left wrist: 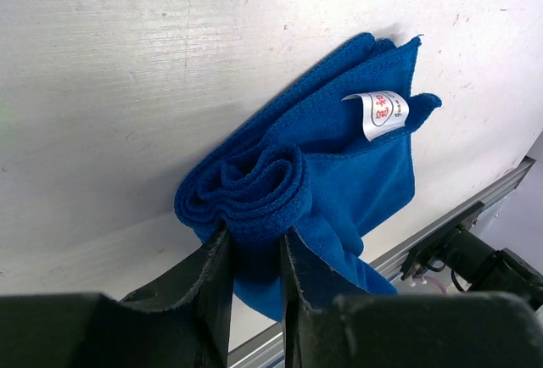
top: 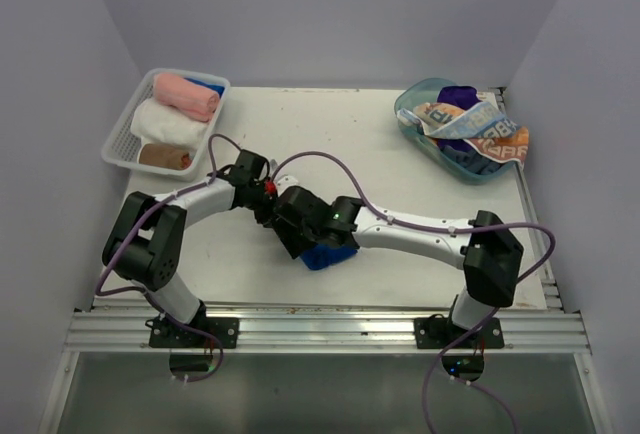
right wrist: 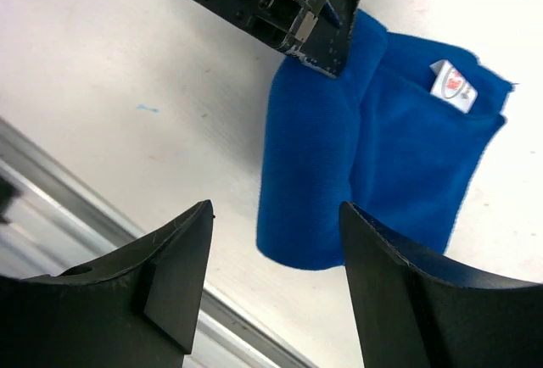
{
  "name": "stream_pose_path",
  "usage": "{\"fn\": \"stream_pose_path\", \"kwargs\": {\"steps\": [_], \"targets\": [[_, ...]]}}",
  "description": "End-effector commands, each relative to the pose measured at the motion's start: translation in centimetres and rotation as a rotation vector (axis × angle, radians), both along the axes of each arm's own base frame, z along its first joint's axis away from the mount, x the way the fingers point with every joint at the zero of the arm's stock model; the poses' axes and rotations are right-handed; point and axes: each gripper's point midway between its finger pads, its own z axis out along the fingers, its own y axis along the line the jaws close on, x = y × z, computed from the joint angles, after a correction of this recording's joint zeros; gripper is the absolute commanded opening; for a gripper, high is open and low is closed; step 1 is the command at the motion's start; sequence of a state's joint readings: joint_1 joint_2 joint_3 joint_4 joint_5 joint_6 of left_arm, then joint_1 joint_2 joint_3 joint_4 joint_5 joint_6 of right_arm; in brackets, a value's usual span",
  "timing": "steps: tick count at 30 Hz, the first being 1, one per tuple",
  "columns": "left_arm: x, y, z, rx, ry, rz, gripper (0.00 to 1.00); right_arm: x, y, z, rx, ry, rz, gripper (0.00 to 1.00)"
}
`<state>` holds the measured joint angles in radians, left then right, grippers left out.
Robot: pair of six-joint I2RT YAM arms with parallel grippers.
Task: Roll the towels
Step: Roll the towel
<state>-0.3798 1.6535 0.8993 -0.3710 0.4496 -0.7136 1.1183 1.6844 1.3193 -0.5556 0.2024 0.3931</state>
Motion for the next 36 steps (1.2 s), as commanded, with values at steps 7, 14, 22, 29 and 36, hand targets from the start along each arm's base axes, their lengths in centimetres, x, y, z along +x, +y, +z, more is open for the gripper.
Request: {"fn": "stream_pose_path", "kwargs": {"steps": [7,14,22,29,36], "targets": [[0.4,0.2,-0.6,0.037,-0.003,-0.012,0.27,0.1,-0.8,-2.4,-0.196,-0.085,0.041,0.64],[0.3,0.1,-0.6,0.032,0.001,-0.013,0.27,-0.8,-0.7,-6.0,-0.228,-0.026,0.056,0.64],[0.6,-0.1,0.3,0.021,-0.014,-0.011,0.28,-1.3,-2.0,-9.4,-0.293,0.012,0.03,0.62],[1.0,0.0,1.8,0.026,-0.044,-0.017,0.32,-1.6,-2.1,-10.7,-0.293,0.032,0.011,0.27],[2.4,1.9,4.8,0.044,-0.106,-0.001,0.43,-1.5,0.2,-9.6,-0.202,0.04,0.03,0.0]]}}
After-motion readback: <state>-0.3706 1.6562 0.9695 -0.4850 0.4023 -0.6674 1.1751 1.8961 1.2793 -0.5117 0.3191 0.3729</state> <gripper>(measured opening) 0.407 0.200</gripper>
